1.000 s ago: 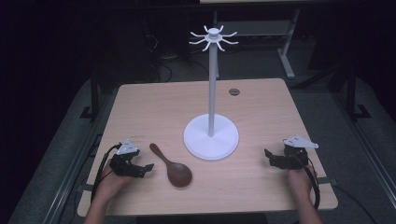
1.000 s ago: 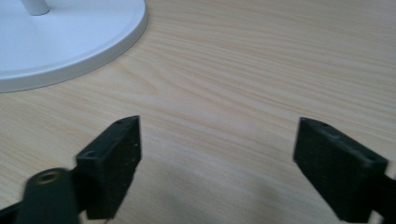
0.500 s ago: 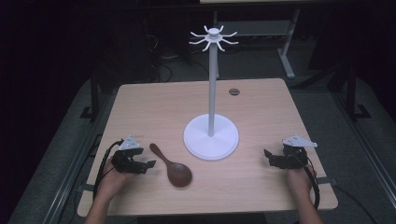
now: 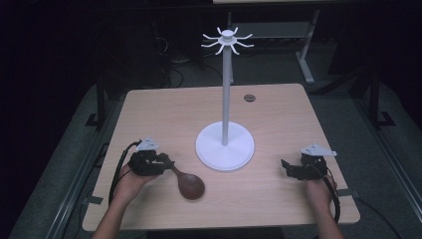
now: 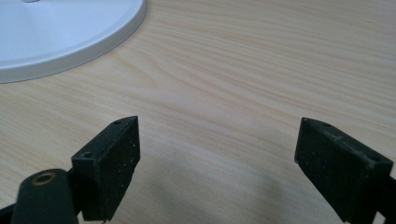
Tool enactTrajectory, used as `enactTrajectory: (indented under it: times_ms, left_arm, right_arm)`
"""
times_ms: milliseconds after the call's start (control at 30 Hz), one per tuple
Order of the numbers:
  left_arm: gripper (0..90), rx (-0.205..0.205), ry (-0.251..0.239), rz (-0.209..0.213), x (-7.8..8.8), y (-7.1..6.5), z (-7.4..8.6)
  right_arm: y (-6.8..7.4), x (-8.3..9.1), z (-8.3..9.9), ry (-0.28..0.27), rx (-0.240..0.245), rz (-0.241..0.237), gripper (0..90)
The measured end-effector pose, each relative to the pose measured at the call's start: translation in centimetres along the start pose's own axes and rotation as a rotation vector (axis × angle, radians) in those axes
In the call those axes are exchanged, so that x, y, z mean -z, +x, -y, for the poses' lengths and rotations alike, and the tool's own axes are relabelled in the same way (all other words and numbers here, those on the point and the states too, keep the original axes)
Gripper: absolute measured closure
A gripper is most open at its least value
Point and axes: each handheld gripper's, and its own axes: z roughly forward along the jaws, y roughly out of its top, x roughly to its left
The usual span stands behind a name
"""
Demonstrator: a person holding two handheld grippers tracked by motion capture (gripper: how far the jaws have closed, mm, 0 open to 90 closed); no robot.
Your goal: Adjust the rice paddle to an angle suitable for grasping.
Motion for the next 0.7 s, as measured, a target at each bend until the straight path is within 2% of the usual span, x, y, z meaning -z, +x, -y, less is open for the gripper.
enactTrajectory:
  times_ms: [33,133,233,367,433,467,700]
  left_arm:
    - [64.1,0.012,0.005,0.009,-0.2,-0.3,-0.2]
    - [72.9,-0.012,0.019,0.018,-0.6,-0.5,-0.7]
    - [80.1,-0.022,0.044,0.044,-1.5,-1.4,-1.6]
    - [89.6,-0.041,0.053,0.069,-2.5,-2.5,-2.0]
    - [89.7,-0.044,0.062,0.074,-2.8,-2.7,-2.2]
    - [89.8,-0.063,0.076,0.071,-3.1,-3.1,-2.4]
    - [89.8,-0.046,0.045,0.105,-4.3,-4.6,-2.8]
  right_arm:
    - [0.0,0.0,0.0,0.0,0.0,0.0,13.7]
    - [-0.1,0.0,0.0,0.0,-0.005,-0.002,13.7]
    - [0.0,0.0,0.0,0.001,-0.003,0.0,13.7]
    - [0.0,-0.1,0.0,0.002,-0.001,-0.002,13.7]
    - [-0.1,-0.1,0.0,0.001,-0.003,-0.003,13.7]
    - [0.0,0.0,0.0,0.001,-0.003,0.0,13.7]
    - [-0.1,-0.1,0.0,0.006,0.003,-0.001,13.7]
